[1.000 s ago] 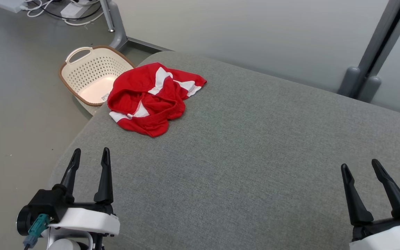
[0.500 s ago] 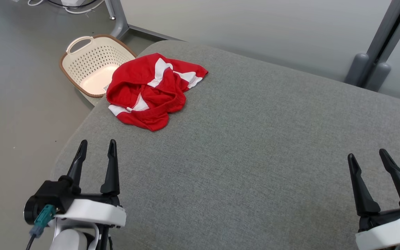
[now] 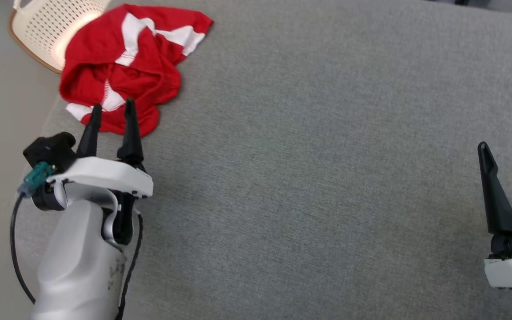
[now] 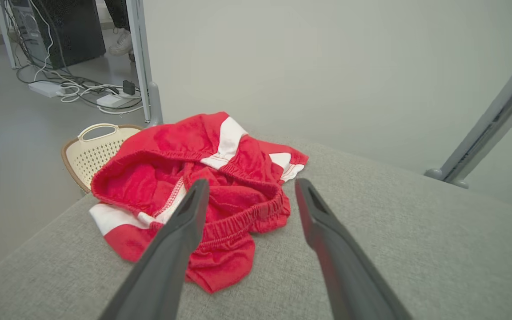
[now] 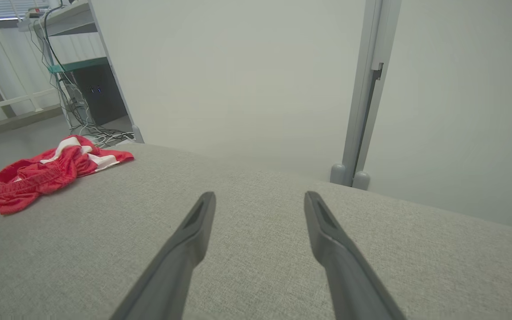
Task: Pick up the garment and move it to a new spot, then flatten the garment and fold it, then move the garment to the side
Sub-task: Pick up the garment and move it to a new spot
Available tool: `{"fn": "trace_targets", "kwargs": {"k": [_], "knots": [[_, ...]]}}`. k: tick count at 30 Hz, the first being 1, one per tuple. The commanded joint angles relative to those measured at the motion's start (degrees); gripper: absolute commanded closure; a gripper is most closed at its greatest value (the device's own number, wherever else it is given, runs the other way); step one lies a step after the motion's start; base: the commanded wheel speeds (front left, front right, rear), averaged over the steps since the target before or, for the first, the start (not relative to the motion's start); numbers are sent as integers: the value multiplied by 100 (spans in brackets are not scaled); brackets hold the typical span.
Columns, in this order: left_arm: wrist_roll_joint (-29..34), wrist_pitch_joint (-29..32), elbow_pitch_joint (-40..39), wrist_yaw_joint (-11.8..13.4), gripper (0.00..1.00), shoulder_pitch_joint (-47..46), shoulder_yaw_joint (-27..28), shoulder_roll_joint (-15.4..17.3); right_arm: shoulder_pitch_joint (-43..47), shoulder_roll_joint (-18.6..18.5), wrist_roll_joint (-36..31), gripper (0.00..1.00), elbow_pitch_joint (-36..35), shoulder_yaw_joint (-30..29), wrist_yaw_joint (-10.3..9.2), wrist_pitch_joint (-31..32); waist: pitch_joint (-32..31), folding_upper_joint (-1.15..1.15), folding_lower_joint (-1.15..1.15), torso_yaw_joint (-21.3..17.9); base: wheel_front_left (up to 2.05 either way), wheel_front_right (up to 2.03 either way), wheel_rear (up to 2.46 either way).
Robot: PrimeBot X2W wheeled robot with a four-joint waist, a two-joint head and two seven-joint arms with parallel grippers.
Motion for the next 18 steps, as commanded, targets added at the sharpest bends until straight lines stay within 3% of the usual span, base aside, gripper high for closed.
{"fn": "trace_targets", "kwargs": {"k": [1,12,13,14,18], "knots": [[-42,-11,376,-25,0,-366,138,25,-148,-57,-33,0,-79,-7,-2,39,809,0,0,-471,0,0,0],[-101,162,3010,-257,0,-1770,402,427,-485,-95,15,0,-74,-20,-2,-25,1338,0,0,-627,0,0,0],[-121,189,3172,-268,27,-1816,386,433,-502,-97,12,0,-57,-27,-2,-28,1338,0,0,-623,0,0,0],[-122,171,3275,-284,100,-1869,372,456,-513,-96,7,0,-44,-39,-2,-37,1328,0,0,-617,0,0,0],[-34,33,3308,-340,100,-1910,304,584,-495,-69,6,0,66,-69,-2,-104,1137,0,0,-584,0,0,0]]}}
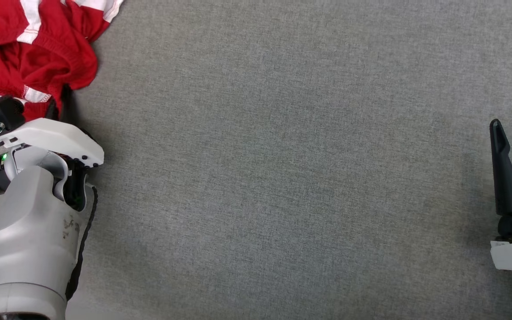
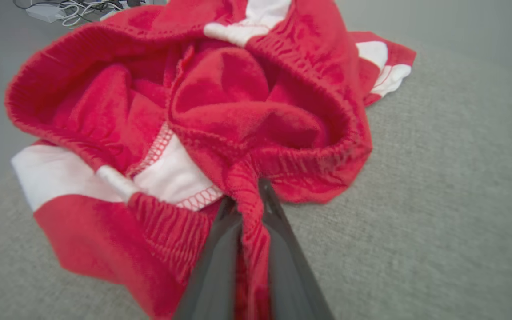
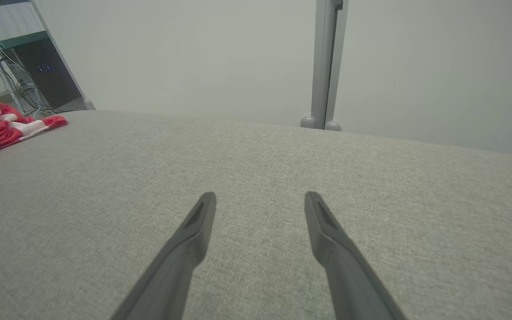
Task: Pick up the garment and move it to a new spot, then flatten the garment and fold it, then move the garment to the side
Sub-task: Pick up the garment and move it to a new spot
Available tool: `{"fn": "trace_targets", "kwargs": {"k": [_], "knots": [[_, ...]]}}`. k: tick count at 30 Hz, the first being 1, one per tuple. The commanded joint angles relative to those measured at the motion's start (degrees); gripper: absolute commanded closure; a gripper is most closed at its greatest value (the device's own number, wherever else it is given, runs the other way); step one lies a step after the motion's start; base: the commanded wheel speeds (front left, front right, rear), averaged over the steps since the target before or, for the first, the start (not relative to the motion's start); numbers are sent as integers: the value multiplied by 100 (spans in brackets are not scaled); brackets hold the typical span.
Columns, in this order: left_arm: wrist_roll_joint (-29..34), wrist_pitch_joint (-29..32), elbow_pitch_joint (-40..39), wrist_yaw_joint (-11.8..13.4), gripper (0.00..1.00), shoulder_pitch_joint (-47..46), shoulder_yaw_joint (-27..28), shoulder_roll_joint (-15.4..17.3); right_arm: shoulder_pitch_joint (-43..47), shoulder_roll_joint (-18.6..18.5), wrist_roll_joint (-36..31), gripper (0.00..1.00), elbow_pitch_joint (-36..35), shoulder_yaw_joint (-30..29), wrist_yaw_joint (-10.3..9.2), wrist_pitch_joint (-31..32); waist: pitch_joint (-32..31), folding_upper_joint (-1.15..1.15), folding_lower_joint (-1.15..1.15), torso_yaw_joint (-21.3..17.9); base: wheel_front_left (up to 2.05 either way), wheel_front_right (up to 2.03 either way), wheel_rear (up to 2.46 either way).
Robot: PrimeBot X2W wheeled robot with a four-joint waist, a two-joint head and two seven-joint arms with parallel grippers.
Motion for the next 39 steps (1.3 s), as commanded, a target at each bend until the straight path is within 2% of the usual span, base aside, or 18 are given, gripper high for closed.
{"fn": "trace_targets", "kwargs": {"k": [1,4,12,15,22,28,34,39], "knots": [[47,-9,-36,-12,100,130,-19,17,-33,-4,-6,0,42,-34,-2,-57,-145,0,0,28,0,0,0],[182,-29,-720,10,100,314,127,161,43,38,11,0,134,-19,-2,-126,-430,0,0,57,0,0,0],[755,-30,-2680,128,100,1403,510,88,282,190,81,0,432,72,-2,-310,-1332,0,0,33,0,0,0],[1005,-30,-3509,152,100,1984,564,-41,451,285,121,0,543,83,-2,-378,-1722,0,0,-7,0,0,0],[1361,-29,-5108,312,100,3504,411,-288,918,533,183,0,757,123,-2,-474,-2506,0,0,-104,0,0,0],[1506,447,-6253,411,100,4401,-85,-422,1103,526,159,0,665,83,-2,-413,-2728,0,0,-195,0,0,0],[1425,816,-6687,299,100,4355,-693,-504,911,531,192,0,553,190,-2,-397,-2578,0,0,-673,0,0,0],[1299,860,-6404,161,100,3761,-1285,-555,660,583,222,0,552,325,-2,-484,-2115,0,0,-1491,0,0,0]]}}
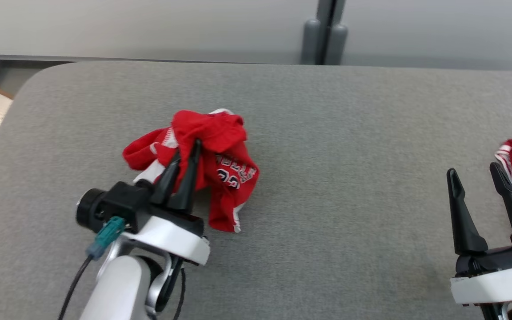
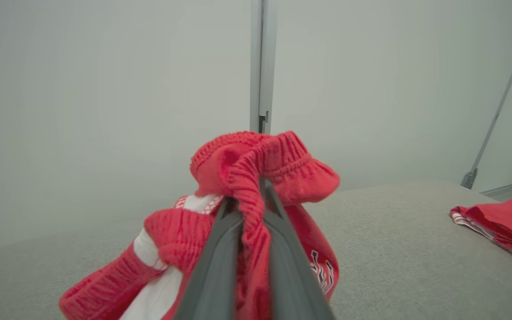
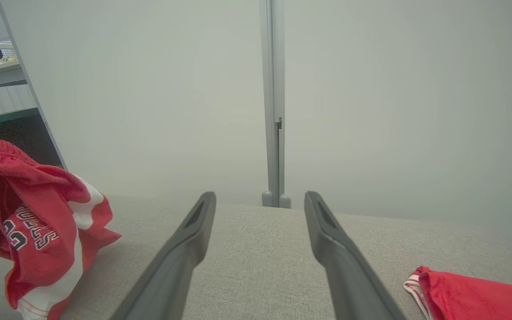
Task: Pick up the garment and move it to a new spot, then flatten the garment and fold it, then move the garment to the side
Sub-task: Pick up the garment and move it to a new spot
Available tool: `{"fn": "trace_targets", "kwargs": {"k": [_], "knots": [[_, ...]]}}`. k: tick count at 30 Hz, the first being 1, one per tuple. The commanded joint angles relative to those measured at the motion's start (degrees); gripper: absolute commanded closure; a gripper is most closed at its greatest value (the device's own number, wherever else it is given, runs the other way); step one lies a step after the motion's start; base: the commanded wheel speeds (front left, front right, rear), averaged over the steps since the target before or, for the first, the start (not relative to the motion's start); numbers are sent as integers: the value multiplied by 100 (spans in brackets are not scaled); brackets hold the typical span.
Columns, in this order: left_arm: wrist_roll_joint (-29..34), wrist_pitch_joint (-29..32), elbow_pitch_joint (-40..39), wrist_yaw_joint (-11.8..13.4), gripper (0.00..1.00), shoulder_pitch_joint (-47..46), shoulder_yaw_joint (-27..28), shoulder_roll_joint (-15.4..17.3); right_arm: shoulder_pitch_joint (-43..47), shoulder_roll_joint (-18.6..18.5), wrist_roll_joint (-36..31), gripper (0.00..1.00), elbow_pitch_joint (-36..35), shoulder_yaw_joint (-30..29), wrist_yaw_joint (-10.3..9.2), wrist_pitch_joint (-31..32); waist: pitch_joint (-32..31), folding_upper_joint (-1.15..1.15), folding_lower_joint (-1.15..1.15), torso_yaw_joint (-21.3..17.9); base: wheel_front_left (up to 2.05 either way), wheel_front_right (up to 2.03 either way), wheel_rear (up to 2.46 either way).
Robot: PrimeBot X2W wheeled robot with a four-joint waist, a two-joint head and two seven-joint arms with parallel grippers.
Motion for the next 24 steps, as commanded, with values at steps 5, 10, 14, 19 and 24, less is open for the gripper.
{"fn": "trace_targets", "kwargs": {"k": [5,10,14,19,24], "knots": [[46,91,728,-153,100,-738,-905,-3,-267,141,140,0,238,79,-2,-301,870,0,0,-1442,0,0,0],[79,204,1630,-221,100,-1145,-1459,17,-373,280,252,0,562,165,-2,-632,1273,0,0,-2006,0,0,0],[-27,191,2068,-242,100,-1253,-1671,14,-411,333,289,0,728,180,-2,-795,1383,0,0,-2087,0,0,0],[-216,-180,2275,-252,1,-1345,-1892,6,-517,352,241,0,891,141,-2,-931,1372,0,0,-1958,0,0,0],[-413,-643,1848,-201,0,-1135,-1834,-2,-564,258,166,0,937,101,-2,-898,1094,0,0,-1699,0,0,0]]}}
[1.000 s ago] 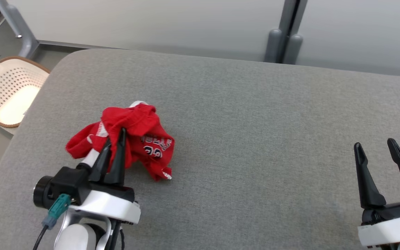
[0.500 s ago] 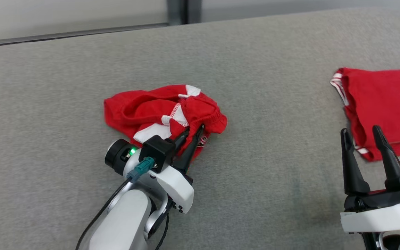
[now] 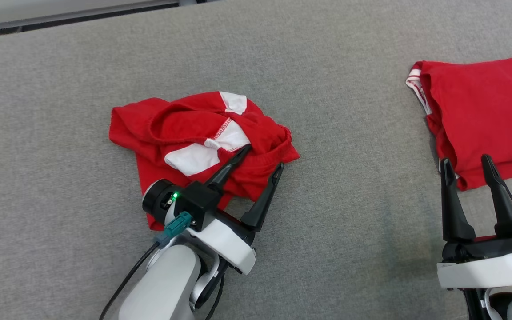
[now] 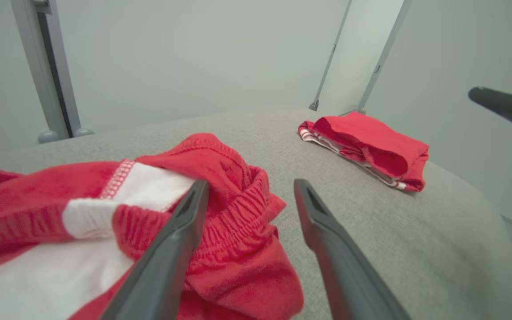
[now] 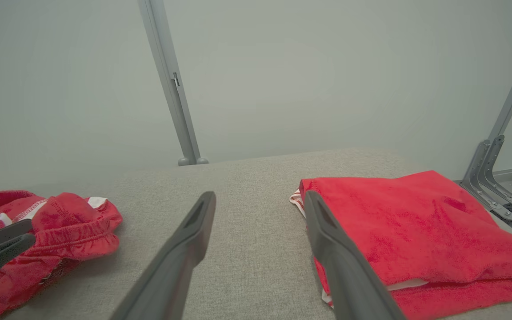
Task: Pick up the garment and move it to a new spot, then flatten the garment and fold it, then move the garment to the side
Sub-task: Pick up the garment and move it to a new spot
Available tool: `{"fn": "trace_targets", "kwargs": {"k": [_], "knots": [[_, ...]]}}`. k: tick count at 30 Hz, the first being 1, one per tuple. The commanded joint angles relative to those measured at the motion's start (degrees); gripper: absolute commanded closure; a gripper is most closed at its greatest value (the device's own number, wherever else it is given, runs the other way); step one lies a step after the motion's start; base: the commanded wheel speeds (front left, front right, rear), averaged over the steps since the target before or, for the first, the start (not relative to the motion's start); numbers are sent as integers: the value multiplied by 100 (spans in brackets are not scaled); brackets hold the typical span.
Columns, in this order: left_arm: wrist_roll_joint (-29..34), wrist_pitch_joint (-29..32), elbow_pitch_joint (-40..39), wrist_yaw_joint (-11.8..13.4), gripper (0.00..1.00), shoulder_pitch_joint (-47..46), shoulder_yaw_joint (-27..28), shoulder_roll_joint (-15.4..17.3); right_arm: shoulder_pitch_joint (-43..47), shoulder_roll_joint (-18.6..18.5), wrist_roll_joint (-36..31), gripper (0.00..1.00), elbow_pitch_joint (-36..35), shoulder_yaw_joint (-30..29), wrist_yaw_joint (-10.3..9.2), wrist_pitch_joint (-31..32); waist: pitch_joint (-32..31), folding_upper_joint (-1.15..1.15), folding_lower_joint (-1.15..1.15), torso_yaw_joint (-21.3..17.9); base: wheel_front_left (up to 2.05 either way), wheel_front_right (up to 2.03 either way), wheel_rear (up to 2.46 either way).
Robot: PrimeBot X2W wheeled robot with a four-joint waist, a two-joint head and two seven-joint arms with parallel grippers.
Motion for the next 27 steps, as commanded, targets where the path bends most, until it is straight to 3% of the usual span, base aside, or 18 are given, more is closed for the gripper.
{"fn": "trace_targets", "kwargs": {"k": [1,8,9,13,18,27], "knots": [[-16,-54,-93,31,0,66,60,30,-43,-34,-26,0,5,-6,-2,18,-210,0,0,184,0,0,0],[-179,-199,-1004,561,0,623,679,209,191,-215,-59,0,-58,-53,-2,226,-800,0,0,581,0,0,0],[-247,-212,-1134,728,0,790,963,320,255,-254,-70,0,-100,-68,-2,295,-939,0,0,688,0,0,0],[-371,-224,-1208,977,0,1104,1498,557,412,-308,-72,0,-152,-89,-2,441,-1178,0,0,887,0,0,0],[-532,-230,-1304,1104,0,1504,2085,896,535,-353,-18,0,-128,-85,-2,558,-1356,0,0,1055,0,0,0],[-502,-79,-1686,1242,0,2190,2193,1178,776,-441,12,0,-77,-90,-2,691,-1603,0,0,1164,0,0,0]]}}
